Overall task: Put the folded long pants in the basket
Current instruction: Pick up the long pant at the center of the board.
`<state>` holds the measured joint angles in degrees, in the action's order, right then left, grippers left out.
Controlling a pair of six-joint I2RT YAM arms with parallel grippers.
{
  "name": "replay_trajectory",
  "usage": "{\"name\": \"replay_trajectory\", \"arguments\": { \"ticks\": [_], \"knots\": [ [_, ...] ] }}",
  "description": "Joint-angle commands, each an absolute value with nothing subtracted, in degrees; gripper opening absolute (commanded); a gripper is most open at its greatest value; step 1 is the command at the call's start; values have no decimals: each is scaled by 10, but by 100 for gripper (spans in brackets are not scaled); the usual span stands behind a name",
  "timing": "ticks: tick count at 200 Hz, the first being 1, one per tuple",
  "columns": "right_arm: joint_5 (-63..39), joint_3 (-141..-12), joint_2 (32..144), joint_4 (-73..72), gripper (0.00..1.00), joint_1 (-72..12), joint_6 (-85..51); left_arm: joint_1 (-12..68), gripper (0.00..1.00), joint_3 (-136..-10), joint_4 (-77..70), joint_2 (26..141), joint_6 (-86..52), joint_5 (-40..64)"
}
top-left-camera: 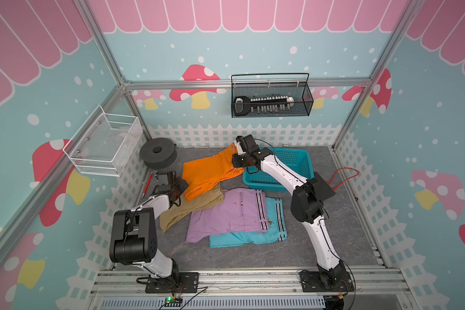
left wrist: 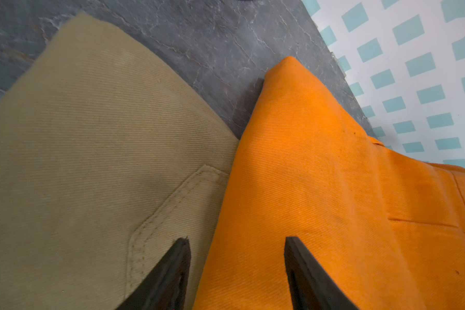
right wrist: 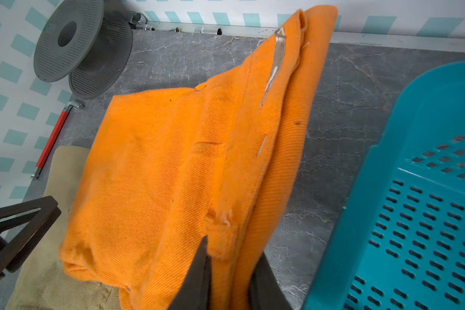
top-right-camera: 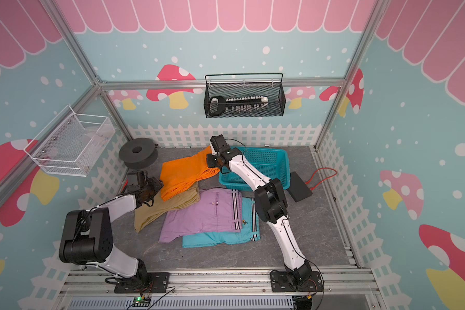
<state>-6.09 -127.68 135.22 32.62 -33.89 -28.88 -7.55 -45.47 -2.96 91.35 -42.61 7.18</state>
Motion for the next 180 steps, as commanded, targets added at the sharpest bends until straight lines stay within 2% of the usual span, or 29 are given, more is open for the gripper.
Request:
{"name": "replay_trajectory", "arguments": {
  "ticks": [1, 87, 97, 109, 130, 146, 155, 180],
  "knots": [
    [-65, -1281, 1330, 298, 0, -341, -273, -84, 60, -466, -55, 932, -415, 109],
    [-73, -1277, 1330, 298, 0, -341, -276, -92, 54, -472, -75, 998, -417, 176],
    [-75, -1275, 1330, 298, 0, -341, -276, -92, 49, -469, -84, 997, -417, 188],
    [-79, -1274, 1330, 298, 0, -341, -276, -93, 39, -465, -94, 993, -417, 206],
    [-98, -1279, 1330, 295, 0, -340, -279, -92, 26, -462, -104, 989, -422, 233],
    [-110, -1285, 1331, 295, 0, -340, -280, -92, 12, -461, -102, 981, -424, 230],
    [-112, -1287, 1330, 295, 0, -341, -280, -93, 0, -460, -99, 975, -425, 223],
    [-125, -1290, 1324, 293, 0, -341, -270, -94, 0, -460, -72, 942, -427, 194]
  ]
}}
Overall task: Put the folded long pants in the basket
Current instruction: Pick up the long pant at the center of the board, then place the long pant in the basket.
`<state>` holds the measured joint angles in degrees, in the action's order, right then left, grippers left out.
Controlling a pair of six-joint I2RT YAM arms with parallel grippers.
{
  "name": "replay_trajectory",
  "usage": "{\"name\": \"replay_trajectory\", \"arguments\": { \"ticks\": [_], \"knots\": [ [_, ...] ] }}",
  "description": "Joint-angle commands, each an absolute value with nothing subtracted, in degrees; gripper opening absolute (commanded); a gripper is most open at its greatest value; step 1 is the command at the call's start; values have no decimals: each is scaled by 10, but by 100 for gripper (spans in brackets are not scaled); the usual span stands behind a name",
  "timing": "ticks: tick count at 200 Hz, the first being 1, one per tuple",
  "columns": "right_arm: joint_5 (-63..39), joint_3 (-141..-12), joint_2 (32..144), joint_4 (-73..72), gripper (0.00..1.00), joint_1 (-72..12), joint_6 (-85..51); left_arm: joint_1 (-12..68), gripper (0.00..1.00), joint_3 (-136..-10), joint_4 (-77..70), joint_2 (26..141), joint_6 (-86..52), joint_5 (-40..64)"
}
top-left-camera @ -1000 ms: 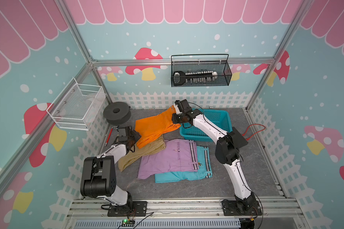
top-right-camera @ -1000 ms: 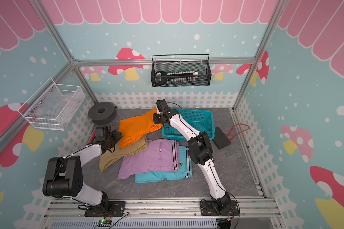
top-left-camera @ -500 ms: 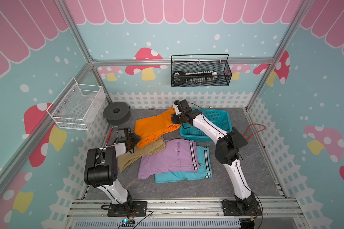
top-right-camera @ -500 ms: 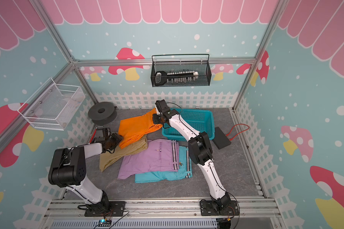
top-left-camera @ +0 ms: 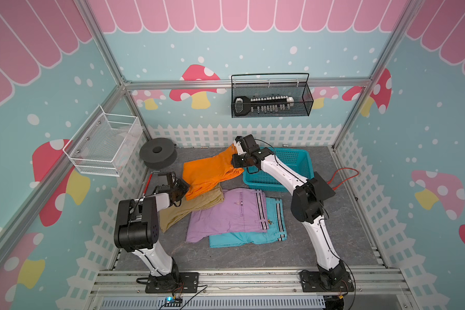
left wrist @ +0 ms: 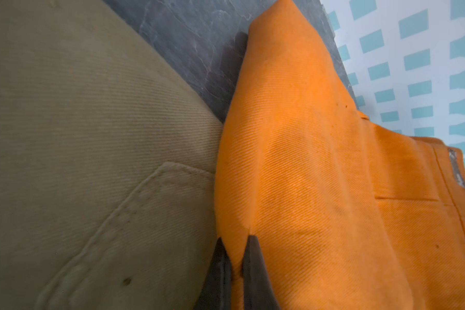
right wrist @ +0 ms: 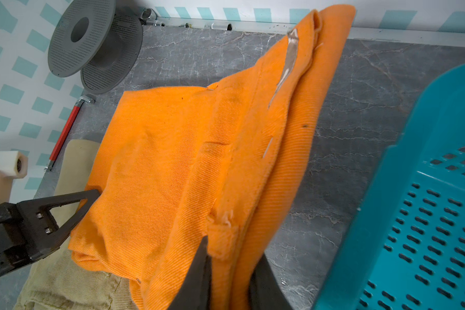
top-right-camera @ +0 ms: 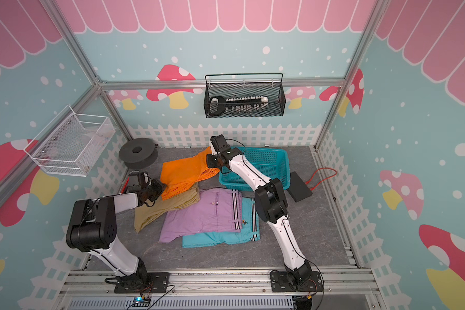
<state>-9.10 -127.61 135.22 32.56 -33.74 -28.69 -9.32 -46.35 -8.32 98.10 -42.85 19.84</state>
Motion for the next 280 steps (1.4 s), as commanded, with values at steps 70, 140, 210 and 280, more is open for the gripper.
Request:
{"name": "replay_trajectory", "arguments": {
  "ticks": [70, 140, 210, 280],
  "knots": [
    [-141, -1252, 1225, 281, 0, -341, -228, -72, 0, -450, -43, 804, -450, 201],
    [-105, -982, 1002, 219, 0, -279, -233, 42, 0, -563, -12, 795, -427, 232],
    [-81, -714, 809, 93, 0, -136, -249, 176, 0, -768, -9, 955, -351, 246],
    [-131, -706, 855, 34, 0, -36, -251, 207, 0, -884, -9, 1084, -336, 260]
  ]
}}
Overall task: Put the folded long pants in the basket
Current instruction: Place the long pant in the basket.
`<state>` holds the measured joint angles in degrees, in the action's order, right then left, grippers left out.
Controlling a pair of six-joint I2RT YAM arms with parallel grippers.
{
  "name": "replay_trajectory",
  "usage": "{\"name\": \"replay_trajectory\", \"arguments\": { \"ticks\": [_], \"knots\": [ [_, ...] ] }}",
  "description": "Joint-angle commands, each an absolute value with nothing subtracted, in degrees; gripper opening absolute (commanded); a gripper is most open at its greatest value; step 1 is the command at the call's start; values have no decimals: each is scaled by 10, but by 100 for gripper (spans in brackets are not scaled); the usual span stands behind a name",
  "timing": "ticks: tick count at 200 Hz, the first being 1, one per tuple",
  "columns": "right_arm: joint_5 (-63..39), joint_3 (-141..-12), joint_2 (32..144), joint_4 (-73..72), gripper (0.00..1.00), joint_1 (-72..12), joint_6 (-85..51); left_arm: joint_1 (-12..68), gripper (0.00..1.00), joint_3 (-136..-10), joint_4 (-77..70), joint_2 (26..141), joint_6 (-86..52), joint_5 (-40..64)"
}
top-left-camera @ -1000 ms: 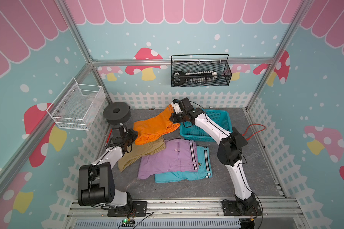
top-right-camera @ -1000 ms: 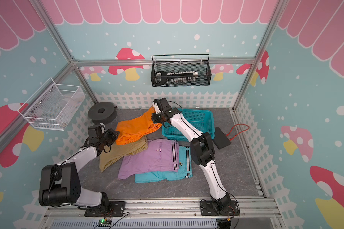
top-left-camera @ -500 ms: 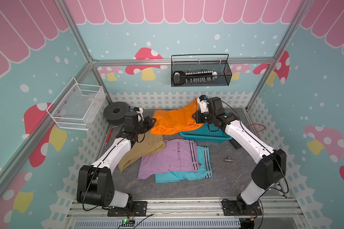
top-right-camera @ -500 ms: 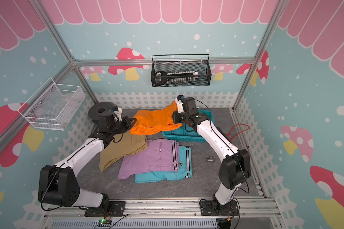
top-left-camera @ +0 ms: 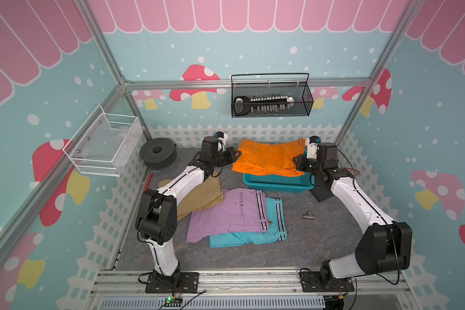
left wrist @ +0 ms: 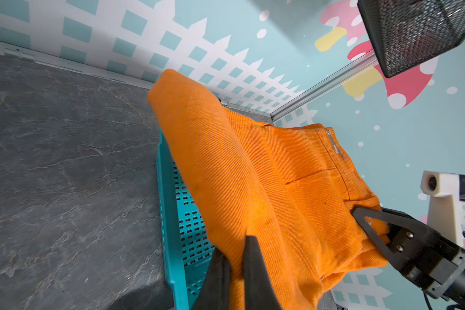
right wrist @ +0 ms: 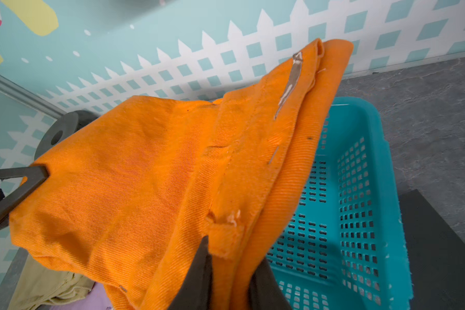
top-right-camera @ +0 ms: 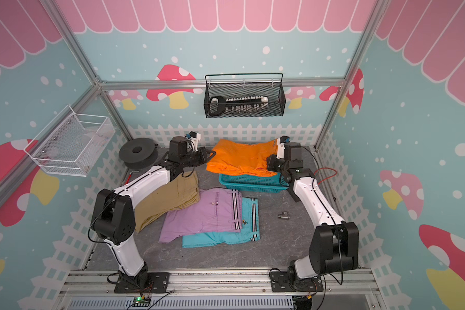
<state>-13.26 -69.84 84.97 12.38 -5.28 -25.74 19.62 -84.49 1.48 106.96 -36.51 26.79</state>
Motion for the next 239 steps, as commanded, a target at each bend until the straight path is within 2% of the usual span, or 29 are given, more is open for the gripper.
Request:
{"name": "replay_trajectory", "arguments": {
  "ticks": [1, 55, 108, 169, 239],
  "knots": [
    [-130, -706, 856, 33, 0, -34, -251, 207, 0, -885, -8, 1086, -336, 258],
    [-163, -691, 901, 1, 0, -6, -237, 220, 0, -941, 6, 1168, -339, 274],
    [-135, -631, 913, -55, 0, -2, -207, 254, 0, -943, 7, 1205, -310, 247],
    [-105, -590, 878, -35, 0, -1, -221, 255, 0, -918, 8, 1194, -307, 234],
    [-103, -561, 913, -63, 0, -1, -222, 256, 0, -907, 10, 1220, -302, 211]
  ]
}}
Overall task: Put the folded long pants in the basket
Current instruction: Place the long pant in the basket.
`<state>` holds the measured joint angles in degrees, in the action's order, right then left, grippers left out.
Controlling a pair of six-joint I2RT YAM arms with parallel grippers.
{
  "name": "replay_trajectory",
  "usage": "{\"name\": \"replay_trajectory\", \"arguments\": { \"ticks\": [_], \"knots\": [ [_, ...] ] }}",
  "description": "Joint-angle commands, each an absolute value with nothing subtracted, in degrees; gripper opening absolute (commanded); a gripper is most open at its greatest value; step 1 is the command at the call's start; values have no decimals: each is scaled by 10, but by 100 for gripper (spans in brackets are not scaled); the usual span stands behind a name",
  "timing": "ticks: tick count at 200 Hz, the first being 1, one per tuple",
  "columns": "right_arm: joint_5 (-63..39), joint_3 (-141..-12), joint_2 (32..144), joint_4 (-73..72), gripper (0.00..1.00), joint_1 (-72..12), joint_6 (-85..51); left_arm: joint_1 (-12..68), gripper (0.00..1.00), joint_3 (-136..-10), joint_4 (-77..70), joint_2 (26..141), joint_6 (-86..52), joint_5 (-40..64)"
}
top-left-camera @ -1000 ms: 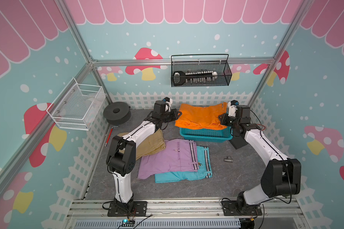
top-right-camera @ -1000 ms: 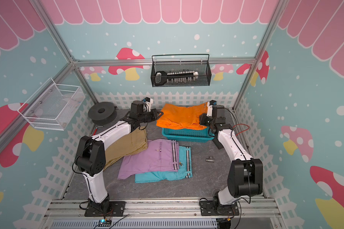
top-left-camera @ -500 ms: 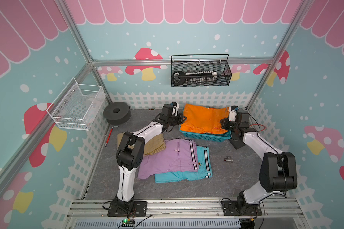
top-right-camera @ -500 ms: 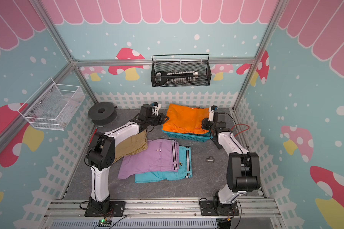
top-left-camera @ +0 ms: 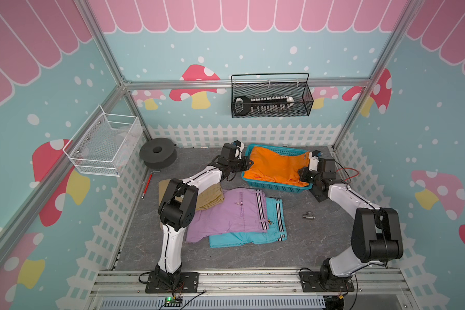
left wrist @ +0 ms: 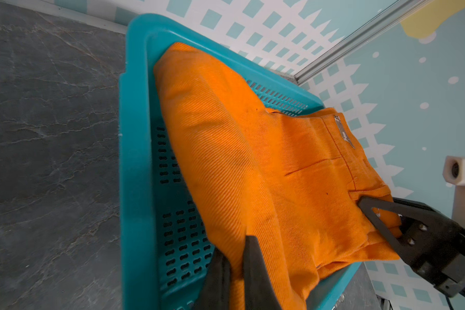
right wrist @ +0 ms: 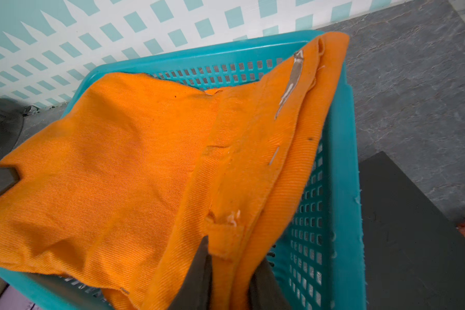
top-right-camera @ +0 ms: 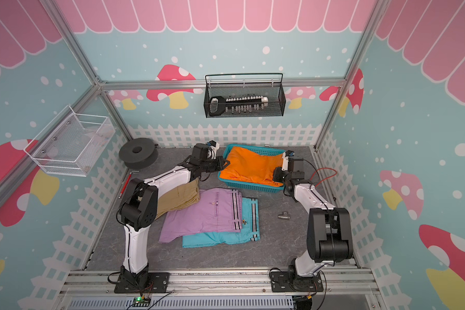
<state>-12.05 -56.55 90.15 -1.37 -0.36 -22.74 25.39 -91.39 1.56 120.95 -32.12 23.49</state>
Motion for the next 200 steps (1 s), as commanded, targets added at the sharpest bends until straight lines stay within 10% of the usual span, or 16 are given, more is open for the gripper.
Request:
{"name": "replay_trajectory", "arguments": {
  "ticks": [1, 97, 134, 200],
  "knots": [
    [-104, -562, 914, -63, 0, -1, -222, 256, 0, -907, 10, 1221, -302, 211],
    [-102, -556, 942, -118, 0, -2, -194, 259, 6, -903, 4, 1243, -290, 213],
    [-104, -560, 938, -103, 27, -2, -204, 258, 29, -902, 5, 1209, -293, 205],
    [-64, -629, 906, -22, 58, -2, -220, 254, 34, -926, 60, 1146, -279, 210]
  ]
}}
